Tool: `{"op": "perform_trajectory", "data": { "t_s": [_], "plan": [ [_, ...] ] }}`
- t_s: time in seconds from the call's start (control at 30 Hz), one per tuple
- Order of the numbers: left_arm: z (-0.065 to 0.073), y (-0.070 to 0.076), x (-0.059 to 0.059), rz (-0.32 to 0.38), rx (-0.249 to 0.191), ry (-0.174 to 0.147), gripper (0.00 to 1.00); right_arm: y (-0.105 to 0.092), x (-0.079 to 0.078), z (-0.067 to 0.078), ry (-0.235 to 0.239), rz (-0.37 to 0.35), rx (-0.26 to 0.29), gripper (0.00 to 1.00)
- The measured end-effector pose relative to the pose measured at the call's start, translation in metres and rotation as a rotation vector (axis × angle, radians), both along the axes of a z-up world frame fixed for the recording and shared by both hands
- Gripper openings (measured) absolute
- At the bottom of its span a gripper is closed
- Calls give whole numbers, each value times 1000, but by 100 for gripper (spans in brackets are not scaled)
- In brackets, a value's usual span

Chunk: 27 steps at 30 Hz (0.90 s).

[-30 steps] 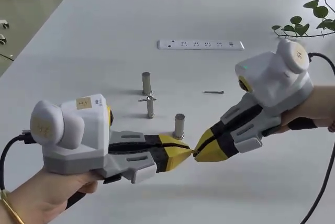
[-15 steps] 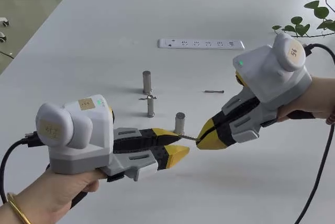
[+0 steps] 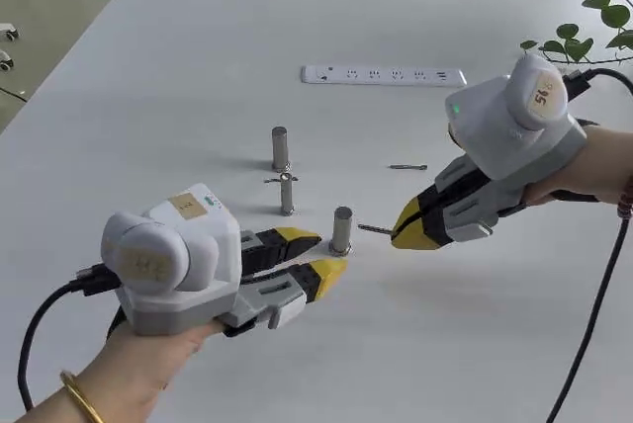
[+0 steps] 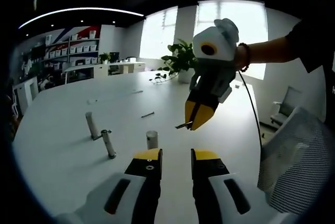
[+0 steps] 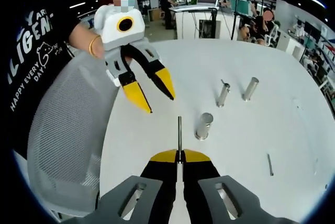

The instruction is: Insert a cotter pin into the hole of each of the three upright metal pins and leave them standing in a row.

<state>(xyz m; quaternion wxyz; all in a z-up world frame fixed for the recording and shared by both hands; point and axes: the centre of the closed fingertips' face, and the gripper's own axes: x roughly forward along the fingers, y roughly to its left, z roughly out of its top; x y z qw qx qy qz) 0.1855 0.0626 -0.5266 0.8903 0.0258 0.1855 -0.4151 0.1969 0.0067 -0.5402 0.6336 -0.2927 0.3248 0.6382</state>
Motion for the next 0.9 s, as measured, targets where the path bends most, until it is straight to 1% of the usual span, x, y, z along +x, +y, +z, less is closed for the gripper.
{"op": "perform_trajectory", "data": {
  "t_s": [0.13,0.17,0.23,0.27,0.33,0.43,0.47,0.57,0.63,0.7,0.83,0.9],
  "plan": [
    [-6,-1,7,24,17,10,23,-5,9,-6,-12,-16,-22,0],
    [-9,-1,10,35,27,9,23,-6,11,-7,-10,-21,-26,0],
    [-13,-3,14,43,43,8,24,-9,14,-10,-21,-26,-44,0],
    [-14,-3,16,50,46,8,24,-11,16,-13,-30,-23,-61,0],
    [-16,-4,21,69,54,8,24,-12,18,-15,-30,-24,-68,0],
    [-22,-6,28,89,65,24,23,-12,21,-18,-31,-25,-78,0],
    [-26,-5,32,100,76,29,22,-12,22,-19,-31,-23,-82,0],
    [-31,-7,36,108,74,41,22,-12,25,-22,-40,-6,-108,0],
    [-34,-9,40,113,84,36,22,-12,26,-23,-40,0,-115,0],
    [-35,-9,44,120,85,38,22,-12,29,-25,-48,8,-123,0],
    [-38,-11,51,130,83,37,21,-10,32,-25,-48,14,-126,0],
    [-40,-12,54,131,83,43,20,-9,33,-26,-49,20,-129,0]
  ]
}}
